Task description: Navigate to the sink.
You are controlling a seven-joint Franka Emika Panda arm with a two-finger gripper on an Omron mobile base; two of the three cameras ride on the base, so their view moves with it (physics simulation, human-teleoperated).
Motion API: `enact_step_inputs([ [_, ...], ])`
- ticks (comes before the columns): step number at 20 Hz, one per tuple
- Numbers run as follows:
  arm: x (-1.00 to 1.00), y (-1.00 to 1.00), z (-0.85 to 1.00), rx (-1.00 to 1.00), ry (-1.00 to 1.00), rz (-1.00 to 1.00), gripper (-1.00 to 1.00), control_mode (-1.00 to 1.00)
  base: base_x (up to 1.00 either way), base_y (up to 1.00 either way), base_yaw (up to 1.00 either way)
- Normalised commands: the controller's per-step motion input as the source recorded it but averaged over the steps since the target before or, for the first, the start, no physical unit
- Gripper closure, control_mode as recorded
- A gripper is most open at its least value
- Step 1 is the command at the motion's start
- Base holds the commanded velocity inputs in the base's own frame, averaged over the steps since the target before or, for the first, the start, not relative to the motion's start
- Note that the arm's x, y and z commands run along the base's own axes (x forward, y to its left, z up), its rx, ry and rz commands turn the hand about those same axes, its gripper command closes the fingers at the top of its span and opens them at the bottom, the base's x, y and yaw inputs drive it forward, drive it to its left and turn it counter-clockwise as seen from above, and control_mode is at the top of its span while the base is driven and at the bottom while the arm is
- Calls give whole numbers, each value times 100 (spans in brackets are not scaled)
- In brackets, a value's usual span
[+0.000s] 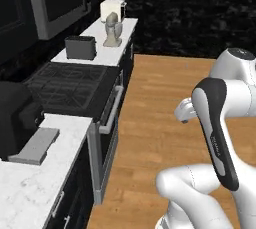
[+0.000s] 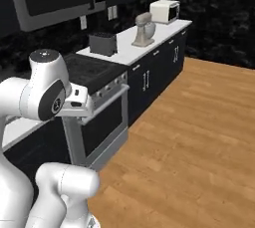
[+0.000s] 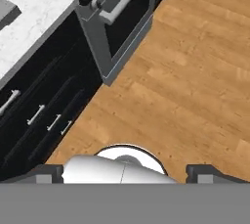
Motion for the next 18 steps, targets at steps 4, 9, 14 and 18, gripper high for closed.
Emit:
enact_step_inputs([
  [4,0,0,0,0,0,0,-100,100,8,4,-90],
  [9,0,0,0,0,0,0,-100,100,0,13,-84],
  [14,0,0,0,0,0,0,-100,100,0,14,-80],
  [18,0,0,0,0,0,0,-100,100,4,7,-88],
])
